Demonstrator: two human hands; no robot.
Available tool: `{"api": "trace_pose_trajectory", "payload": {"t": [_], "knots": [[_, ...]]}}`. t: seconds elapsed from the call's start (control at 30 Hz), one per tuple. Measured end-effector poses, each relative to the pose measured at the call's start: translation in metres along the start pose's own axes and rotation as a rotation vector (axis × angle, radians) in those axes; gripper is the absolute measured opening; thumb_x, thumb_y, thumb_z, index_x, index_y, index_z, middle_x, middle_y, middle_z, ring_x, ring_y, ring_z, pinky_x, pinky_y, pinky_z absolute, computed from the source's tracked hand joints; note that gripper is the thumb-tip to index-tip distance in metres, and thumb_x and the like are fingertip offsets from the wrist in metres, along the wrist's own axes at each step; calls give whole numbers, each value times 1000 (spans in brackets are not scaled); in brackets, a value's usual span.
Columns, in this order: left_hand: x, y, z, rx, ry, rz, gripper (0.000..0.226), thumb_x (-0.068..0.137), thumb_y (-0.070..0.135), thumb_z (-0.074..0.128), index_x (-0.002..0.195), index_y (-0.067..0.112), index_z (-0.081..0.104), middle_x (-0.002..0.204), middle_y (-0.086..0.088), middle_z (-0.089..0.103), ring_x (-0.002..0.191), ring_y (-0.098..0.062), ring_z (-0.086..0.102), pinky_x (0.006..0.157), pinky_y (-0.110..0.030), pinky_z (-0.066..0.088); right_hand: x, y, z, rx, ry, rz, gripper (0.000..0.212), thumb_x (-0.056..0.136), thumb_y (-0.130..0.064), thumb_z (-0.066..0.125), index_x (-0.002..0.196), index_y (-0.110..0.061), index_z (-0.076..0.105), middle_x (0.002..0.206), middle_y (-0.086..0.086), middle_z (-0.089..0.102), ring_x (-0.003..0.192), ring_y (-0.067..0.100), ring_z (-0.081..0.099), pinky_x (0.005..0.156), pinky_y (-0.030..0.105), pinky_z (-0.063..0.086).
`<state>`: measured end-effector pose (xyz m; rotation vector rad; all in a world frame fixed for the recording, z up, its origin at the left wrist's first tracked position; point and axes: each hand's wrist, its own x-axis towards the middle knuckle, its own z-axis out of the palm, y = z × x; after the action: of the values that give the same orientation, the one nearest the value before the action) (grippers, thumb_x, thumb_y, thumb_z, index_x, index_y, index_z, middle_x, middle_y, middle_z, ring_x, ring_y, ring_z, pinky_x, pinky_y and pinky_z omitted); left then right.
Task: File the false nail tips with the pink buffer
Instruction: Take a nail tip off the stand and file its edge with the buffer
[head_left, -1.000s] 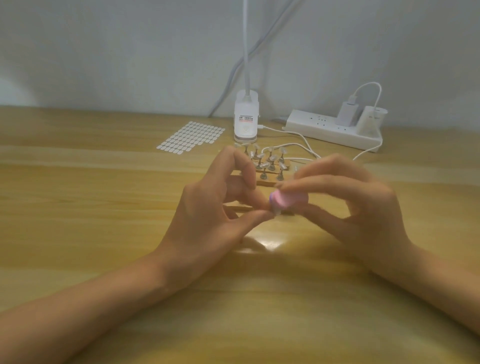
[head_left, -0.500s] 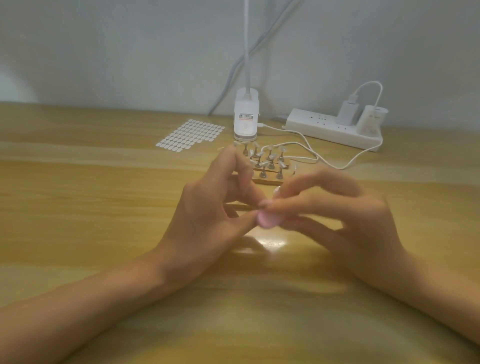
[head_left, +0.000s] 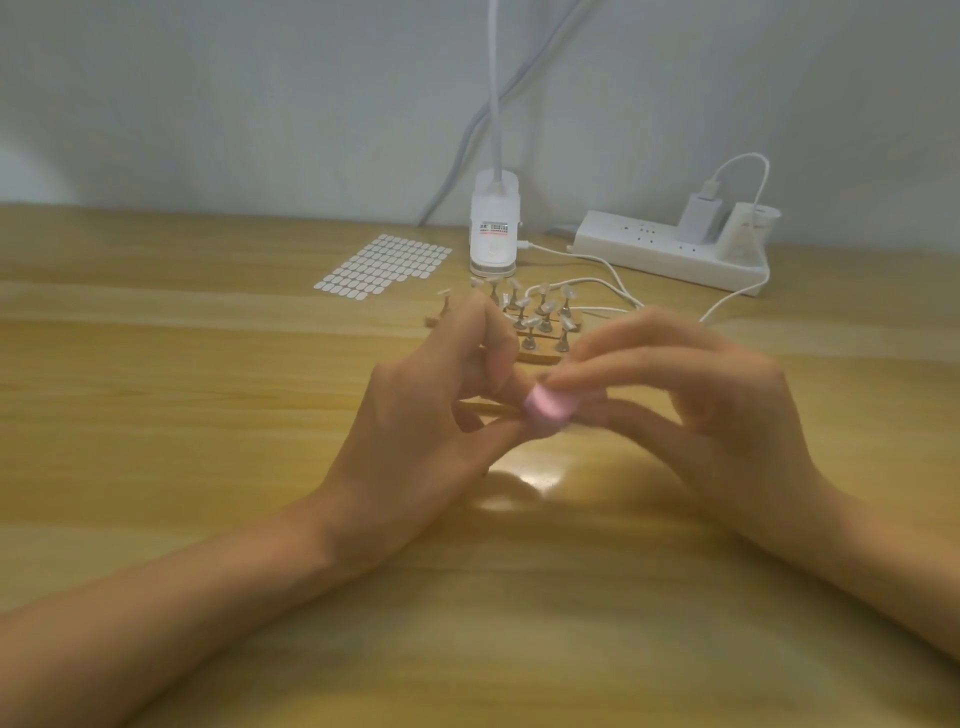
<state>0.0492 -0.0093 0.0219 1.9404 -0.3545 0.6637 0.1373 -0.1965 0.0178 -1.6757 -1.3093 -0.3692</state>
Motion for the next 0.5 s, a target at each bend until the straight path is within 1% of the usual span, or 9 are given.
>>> {"api": "trace_pose_trajectory", "payload": {"t": [0.07,0.1,0.17,0.23,0.33,0.4,0.43,0.5], "knots": [[0,1,0,-20,-2,-1,45,81,13,81,85,25,37,81,8,76,78,-7,73,50,-30,55,0,3,-2,13,35,46,23,87,-10,75,109,-17,72,101,8,69,96,24,68,85,42,54],[0,2,-1,-26,-2,6,46,80,11,81,85,24,37,80,10,75,77,-7,73,49,-30,54,0,5,-2,16,49,55,22,88,-11,75,109,-17,72,101,9,69,95,27,68,84,44,54],[0,2,-1,-38,-1,17,47,80,8,82,85,24,37,78,13,74,75,-5,72,48,-29,53,-1,6,-3,31,55,46,22,88,-11,75,109,-17,72,101,9,69,95,30,68,84,43,53],[-1,4,0,-58,4,8,46,80,9,81,84,24,37,78,8,75,77,-8,74,47,-28,53,-1,5,-3,54,77,64,21,88,-12,74,108,-18,72,102,8,69,95,29,67,83,42,53],[0,5,0,-104,6,-11,41,80,18,78,83,21,38,79,2,75,78,-11,74,47,-29,55,-1,2,-2,102,102,75,22,88,-14,73,109,-18,71,103,5,69,96,29,67,84,43,54],[1,6,-1,-121,6,-20,39,79,24,77,83,21,38,80,-1,74,76,-10,73,47,-30,55,-1,-1,1,82,67,41,23,88,-15,74,110,-18,71,104,4,69,96,27,67,85,39,53],[1,6,-1,-112,7,-19,39,80,24,78,84,22,39,80,-1,74,76,-10,73,46,-31,54,-1,-2,2,58,51,31,22,88,-15,74,109,-19,71,103,5,68,96,25,67,86,38,52],[1,5,-1,-98,7,-26,42,81,17,80,83,24,39,80,0,75,76,-11,73,46,-29,52,-2,-3,1,25,49,41,20,89,-14,74,109,-18,71,102,6,69,96,24,67,85,40,53]]}}
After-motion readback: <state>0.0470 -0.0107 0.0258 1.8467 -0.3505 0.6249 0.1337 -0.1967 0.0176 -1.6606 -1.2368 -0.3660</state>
